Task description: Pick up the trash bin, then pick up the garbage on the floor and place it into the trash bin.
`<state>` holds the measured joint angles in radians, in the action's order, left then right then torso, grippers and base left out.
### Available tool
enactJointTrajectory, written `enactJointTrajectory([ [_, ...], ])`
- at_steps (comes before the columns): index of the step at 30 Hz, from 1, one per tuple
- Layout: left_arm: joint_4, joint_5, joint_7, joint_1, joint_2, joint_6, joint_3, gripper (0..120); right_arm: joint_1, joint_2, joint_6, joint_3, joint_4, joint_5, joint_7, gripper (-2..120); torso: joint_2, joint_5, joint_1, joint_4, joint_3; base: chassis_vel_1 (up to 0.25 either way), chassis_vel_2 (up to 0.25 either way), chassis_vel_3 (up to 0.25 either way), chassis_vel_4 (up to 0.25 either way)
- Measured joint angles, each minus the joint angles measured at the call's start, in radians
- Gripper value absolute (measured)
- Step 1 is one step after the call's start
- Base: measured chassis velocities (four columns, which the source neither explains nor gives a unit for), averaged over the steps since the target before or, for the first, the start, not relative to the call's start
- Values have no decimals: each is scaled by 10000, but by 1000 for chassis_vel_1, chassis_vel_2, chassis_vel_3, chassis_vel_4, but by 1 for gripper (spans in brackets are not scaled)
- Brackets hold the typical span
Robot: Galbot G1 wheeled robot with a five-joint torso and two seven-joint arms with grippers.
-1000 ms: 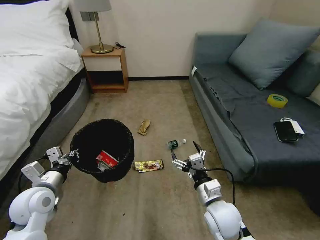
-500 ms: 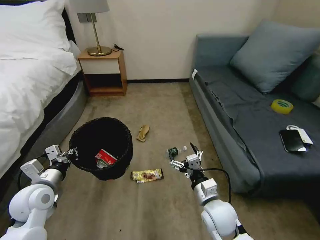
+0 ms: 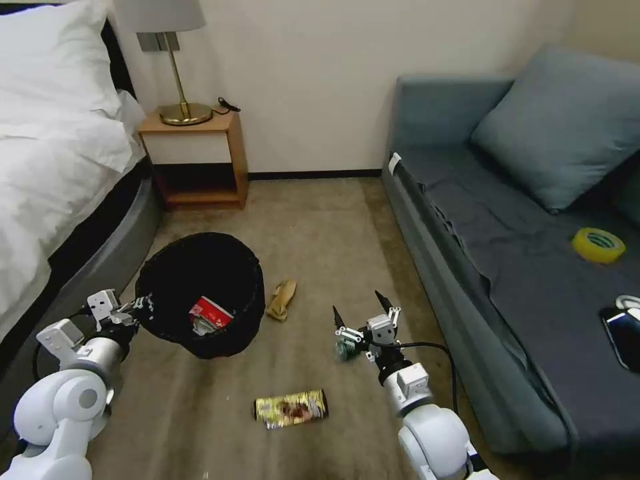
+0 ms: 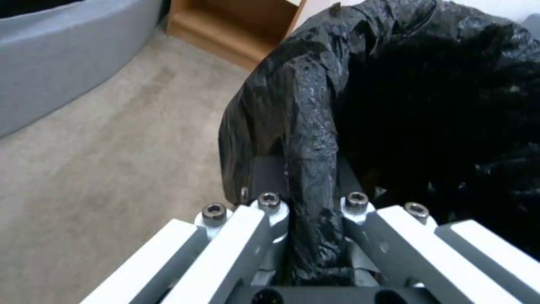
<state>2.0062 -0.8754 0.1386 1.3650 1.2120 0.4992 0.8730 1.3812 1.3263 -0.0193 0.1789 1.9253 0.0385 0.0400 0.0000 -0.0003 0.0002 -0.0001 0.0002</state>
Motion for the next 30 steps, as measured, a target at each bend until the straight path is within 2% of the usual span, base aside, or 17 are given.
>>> enactJointTrajectory([
  [5,2,-32,-1,28,-4,0,47,4,-171,-185,-95,-281,-355,-31,-96,100,0,3,0,1,0,-59,56,66,-63],
  [6,2,-54,-59,76,-72,49,107,4,-494,-771,169,-640,-724,-455,-339,100,1,4,-2,3,-2,66,-61,-43,25],
  [9,2,-54,-59,76,-72,49,107,4,-494,-771,169,-640,-724,-455,-339,100,1,4,-2,3,-2,66,-61,-43,25],
  [10,-28,-73,-240,86,-129,94,197,4,-848,-2209,855,-1030,-816,-1112,-948,100,1,3,-2,3,-3,0,0,0,0],
  [11,-63,-89,-300,74,-141,105,223,4,-973,-2684,1104,-1222,-825,-1396,-1064,100,1,0,-1,3,-2,0,0,0,0],
  [12,-63,-89,-300,74,-141,105,223,4,-973,-2684,1104,-1222,-825,-1396,-1064,100,1,0,-1,3,-2,0,0,0,0],
  [13,-132,-107,-383,49,-149,112,258,4,-1232,-3274,1530,-1558,-841,-1880,-1207,100,0,2,-1,-3,-1,0,0,0,0],
  [14,-182,-112,-429,33,-156,112,283,4,-1472,-3540,1737,-1767,-876,-2178,-1307,100,0,3,-1,-1,-2,0,0,0,0],
  [16,-182,-112,-429,33,-156,112,283,4,-1472,-3540,1737,-1767,-876,-2178,-1307,100,0,3,-1,-1,-2,0,0,0,0],
  [18,-377,-117,-623,5,-159,112,375,4,-2796,-4220,2162,-3179,-1349,-3368,-1485,100,0,5,-1,0,-2,0,0,0,0],
  [21,-448,-124,-672,4,-147,113,410,4,-3395,-4311,2225,-3799,-1639,-3741,-1536,100,1,1,-2,4,-2,0,0,0,0],
  [24,-608,-144,-749,-11,-131,111,497,4,-4522,-4265,2495,-5231,-2353,-4545,-1544,100,0,6,-1,3,-1,0,0,0,0],
  [28,-608,-144,-749,-11,-131,111,497,4,-4522,-4265,2495,-5231,-2353,-4545,-1544,100,0,6,-1,3,-1,0,0,0,0],
  [29,-813,-175,-874,-4,-102,64,650,4,-5948,-3985,2533,-6997,-3751,-4880,-2238,100,0,5,-1,2,-1,0,0,0,0],
  [30,-890,-189,-916,-3,-90,48,707,4,-6353,-3935,2490,-7451,-4099,-4999,-2489,100,0,3,-1,1,-1,0,0,0,0],
])
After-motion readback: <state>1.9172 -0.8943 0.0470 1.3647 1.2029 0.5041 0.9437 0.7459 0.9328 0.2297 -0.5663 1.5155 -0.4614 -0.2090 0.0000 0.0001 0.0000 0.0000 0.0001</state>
